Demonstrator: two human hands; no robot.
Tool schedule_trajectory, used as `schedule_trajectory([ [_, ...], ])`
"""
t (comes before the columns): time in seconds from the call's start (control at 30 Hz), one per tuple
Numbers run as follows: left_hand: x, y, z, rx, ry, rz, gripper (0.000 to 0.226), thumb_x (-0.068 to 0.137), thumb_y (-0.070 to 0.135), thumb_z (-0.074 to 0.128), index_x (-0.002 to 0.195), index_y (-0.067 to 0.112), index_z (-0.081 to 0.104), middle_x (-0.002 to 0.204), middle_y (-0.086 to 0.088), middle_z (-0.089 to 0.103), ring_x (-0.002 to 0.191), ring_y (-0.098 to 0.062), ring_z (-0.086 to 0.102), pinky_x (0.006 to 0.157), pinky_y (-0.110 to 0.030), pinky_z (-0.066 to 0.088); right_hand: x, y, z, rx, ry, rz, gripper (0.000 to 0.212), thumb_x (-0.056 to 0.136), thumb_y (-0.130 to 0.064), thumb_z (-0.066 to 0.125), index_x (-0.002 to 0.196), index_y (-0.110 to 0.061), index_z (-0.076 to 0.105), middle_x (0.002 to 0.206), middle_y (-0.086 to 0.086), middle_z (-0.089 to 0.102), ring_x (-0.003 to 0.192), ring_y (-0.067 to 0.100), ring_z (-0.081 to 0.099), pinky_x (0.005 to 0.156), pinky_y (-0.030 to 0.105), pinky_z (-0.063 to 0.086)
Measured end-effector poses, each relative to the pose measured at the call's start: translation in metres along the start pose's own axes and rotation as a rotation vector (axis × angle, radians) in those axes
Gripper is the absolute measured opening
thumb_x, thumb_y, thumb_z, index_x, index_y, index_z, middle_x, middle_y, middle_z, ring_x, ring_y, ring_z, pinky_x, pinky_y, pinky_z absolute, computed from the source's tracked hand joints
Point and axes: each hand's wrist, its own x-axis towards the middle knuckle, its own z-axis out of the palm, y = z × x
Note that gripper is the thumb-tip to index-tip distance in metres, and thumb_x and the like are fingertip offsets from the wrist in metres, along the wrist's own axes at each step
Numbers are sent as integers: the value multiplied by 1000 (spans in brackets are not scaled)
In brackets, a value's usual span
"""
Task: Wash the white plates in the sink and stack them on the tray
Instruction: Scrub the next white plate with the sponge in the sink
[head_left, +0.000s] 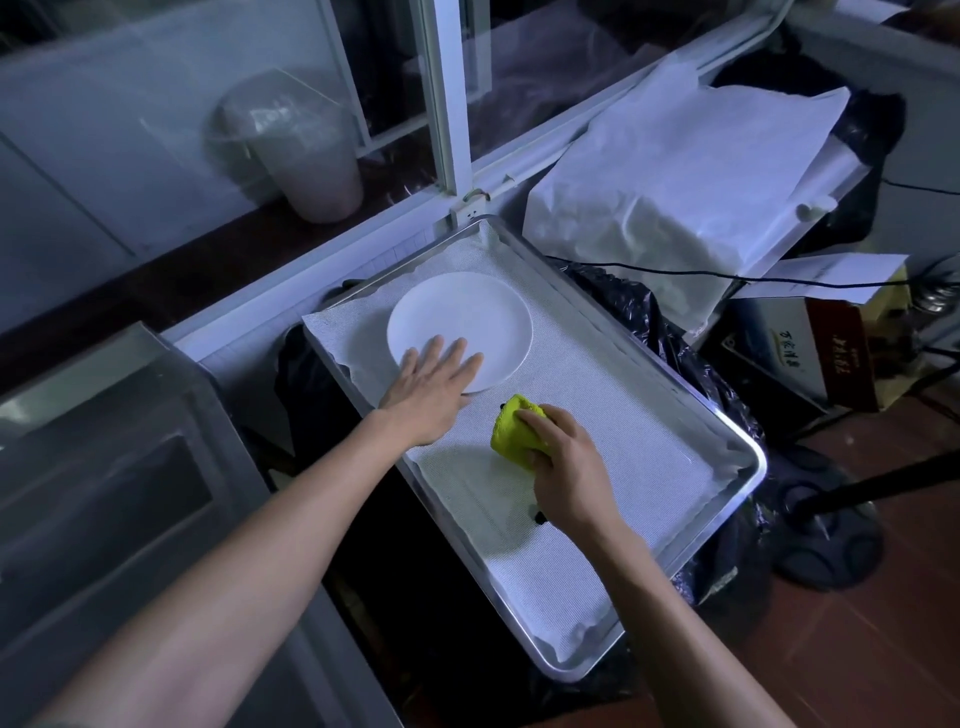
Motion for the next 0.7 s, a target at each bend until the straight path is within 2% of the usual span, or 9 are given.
schedule_trajectory([
  [0.17, -25, 2, 3, 6, 83, -28, 56, 107, 29, 34, 160, 23, 16, 168, -2, 11, 155, -28, 4, 123, -54, 10, -3, -12, 7, 36, 29, 20, 58, 82, 5, 60, 133, -23, 60, 139, -1, 53, 118, 28, 53, 92, 38, 47],
  [0.3, -64, -4, 14, -178, 185, -43, 56, 100, 17, 47, 154, 20, 35, 165, -3, 27, 154, -25, 16, 119, -60, 22, -6, -31, 20, 95, 72, 9, 56, 86, 3, 61, 136, -24, 58, 139, -3, 52, 117, 28, 54, 88, 42, 51],
  [0.37, -90, -10, 19, -228, 258, -51, 51, 95, 14, 54, 146, 18, 51, 157, -5, 42, 148, -27, 33, 115, -58, 30, -10, -43, 29, 131, 75, 2, 56, 89, 2, 58, 138, -26, 56, 140, -5, 50, 116, 27, 53, 75, 43, 56],
  [0.43, -118, -20, 29, -222, 328, -70, 43, 90, 12, 60, 132, 15, 64, 137, -4, 62, 133, -27, 52, 109, -55, 39, -13, -59, 39, 148, 64, -36, 55, 89, 1, 58, 137, -25, 57, 139, -5, 50, 114, 27, 54, 70, 43, 57],
  [0.5, -148, -33, 43, -221, 335, -116, 35, 87, 14, 63, 122, 16, 70, 119, -1, 71, 120, -26, 61, 106, -52, 42, -16, -78, 52, 155, 47, -91, 52, 87, 1, 62, 135, -21, 60, 138, -1, 53, 115, 30, 56, 82, 43, 55],
  [0.6, -199, -57, 65, -280, 303, -214, 34, 89, 16, 65, 122, 14, 72, 114, -6, 73, 111, -31, 64, 103, -51, 44, -22, -113, 79, 150, -20, -150, 55, 82, 5, 64, 133, -16, 62, 137, 5, 56, 120, 31, 55, 100, 38, 47],
  [0.7, -255, -83, 90, -337, 313, -297, 34, 87, 11, 70, 120, 6, 72, 113, -16, 72, 107, -37, 66, 91, -49, 53, -37, -156, 111, 127, -105, -244, 58, 78, 8, 62, 132, -14, 62, 137, 7, 56, 121, 30, 55, 100, 30, 43],
])
